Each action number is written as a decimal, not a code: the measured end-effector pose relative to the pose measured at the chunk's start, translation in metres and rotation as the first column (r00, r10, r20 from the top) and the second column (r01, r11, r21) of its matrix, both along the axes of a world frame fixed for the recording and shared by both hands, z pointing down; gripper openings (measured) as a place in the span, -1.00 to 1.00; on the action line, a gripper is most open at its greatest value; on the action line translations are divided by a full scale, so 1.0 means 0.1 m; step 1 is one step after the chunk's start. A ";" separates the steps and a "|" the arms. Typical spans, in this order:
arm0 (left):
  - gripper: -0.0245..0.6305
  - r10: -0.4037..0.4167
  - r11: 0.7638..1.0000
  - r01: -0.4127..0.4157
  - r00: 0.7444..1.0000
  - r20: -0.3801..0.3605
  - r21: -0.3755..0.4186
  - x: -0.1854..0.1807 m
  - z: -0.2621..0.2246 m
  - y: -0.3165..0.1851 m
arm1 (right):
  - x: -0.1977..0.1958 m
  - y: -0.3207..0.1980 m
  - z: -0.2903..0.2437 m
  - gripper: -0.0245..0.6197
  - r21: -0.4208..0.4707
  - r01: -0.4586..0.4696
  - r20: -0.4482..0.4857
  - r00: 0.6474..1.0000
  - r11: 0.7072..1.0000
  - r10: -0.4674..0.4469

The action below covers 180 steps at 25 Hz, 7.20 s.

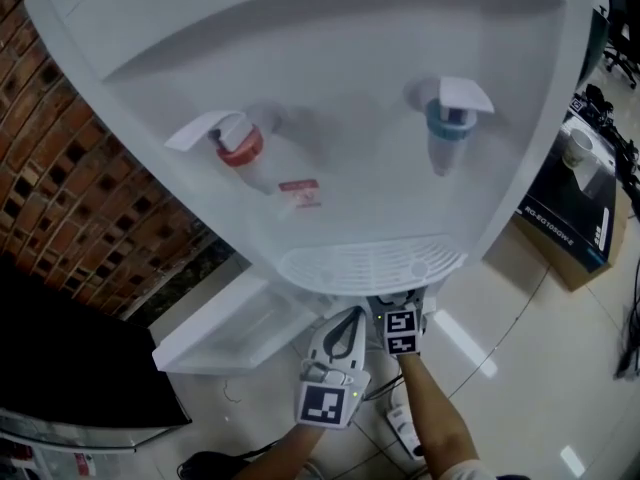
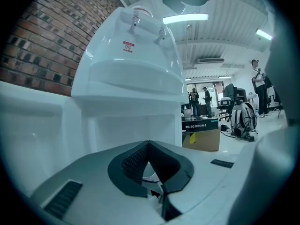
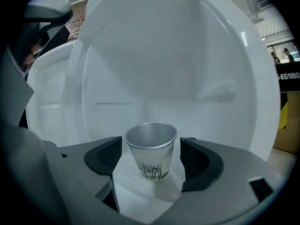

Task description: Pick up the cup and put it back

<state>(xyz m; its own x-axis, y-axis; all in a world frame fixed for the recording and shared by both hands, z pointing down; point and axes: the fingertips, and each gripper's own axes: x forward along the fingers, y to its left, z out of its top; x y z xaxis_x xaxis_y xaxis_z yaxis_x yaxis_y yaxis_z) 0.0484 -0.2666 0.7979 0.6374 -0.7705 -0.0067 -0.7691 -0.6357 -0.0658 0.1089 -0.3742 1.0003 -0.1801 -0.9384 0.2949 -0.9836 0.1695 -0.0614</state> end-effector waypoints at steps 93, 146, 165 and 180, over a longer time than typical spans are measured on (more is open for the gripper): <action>-0.95 0.001 0.997 0.009 0.990 -0.140 0.074 -0.59 -6.45 1.28 | -0.61 2.39 -8.26 0.12 0.171 0.049 -0.078 0.996 0.984 -0.037; -0.95 -0.075 0.996 0.080 0.991 -0.107 0.042 -0.36 -0.70 0.19 | -0.41 1.23 -2.02 0.12 0.120 0.022 -0.008 1.000 0.993 -0.021; -0.95 -0.039 0.999 0.038 0.999 -0.022 -0.031 -0.17 0.23 -0.12 | -0.12 0.04 -0.19 0.13 0.058 0.034 -0.029 0.999 0.998 -0.033; -0.95 -0.035 0.998 0.035 0.999 -0.007 -0.043 -0.21 0.30 -0.07 | -0.06 0.10 -0.17 0.36 0.043 0.011 0.037 0.999 0.999 -0.013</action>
<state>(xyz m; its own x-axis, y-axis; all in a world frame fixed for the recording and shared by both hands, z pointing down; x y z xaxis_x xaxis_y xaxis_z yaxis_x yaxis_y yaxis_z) 0.0276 -0.2733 0.8284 0.6098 -0.7922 0.0217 -0.7915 -0.6102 -0.0329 0.1033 -0.3643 0.9835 -0.2014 -0.9477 0.2475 -0.9787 0.1844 -0.0903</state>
